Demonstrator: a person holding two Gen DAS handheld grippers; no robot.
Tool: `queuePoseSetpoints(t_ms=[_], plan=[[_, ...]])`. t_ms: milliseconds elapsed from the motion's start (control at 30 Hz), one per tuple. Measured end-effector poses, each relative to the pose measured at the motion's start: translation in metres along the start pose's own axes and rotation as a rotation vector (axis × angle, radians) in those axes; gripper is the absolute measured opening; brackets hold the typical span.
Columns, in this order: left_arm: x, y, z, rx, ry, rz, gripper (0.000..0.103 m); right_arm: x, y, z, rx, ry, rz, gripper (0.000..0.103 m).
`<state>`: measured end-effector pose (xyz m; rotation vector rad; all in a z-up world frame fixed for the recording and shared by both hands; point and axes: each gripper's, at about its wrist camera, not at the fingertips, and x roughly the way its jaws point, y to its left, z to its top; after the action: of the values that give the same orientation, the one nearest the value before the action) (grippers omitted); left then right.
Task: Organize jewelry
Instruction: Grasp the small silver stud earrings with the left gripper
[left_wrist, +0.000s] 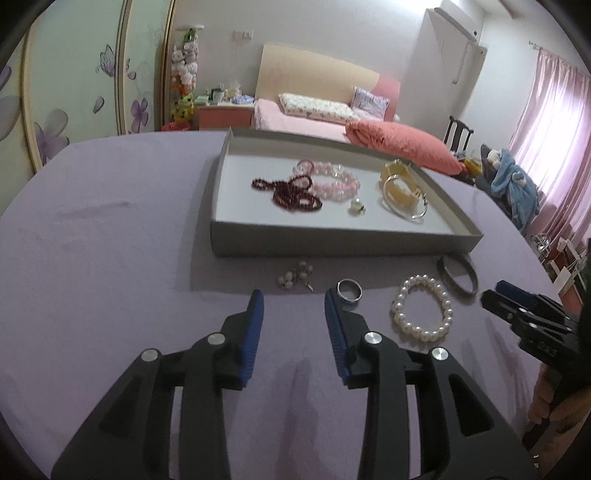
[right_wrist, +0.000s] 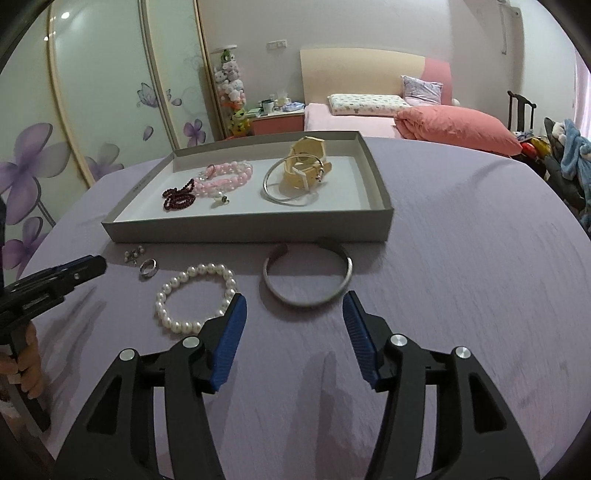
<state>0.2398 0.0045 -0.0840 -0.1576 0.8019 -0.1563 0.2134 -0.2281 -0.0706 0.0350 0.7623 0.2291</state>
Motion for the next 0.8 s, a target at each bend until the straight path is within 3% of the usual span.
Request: queuePoseSetpoints(t_ms=[233,600,800], plan=[[0.026,-0.007,0.008,-0.005,0.076,0.038,0.035,0.001,-0.005,-0.001,0.025,0.009,-0.001,0.055],[0.046,-0.025,0.022,0.071,0.091,0.149,0.033,0.004,-0.009,-0.003,0.045,0.032,0.007,0.055],[0.050,-0.034,0.024,0.116,0.096,0.177,0.012,0.005,-0.010,-0.003,0.047,0.035,0.008,0.055]])
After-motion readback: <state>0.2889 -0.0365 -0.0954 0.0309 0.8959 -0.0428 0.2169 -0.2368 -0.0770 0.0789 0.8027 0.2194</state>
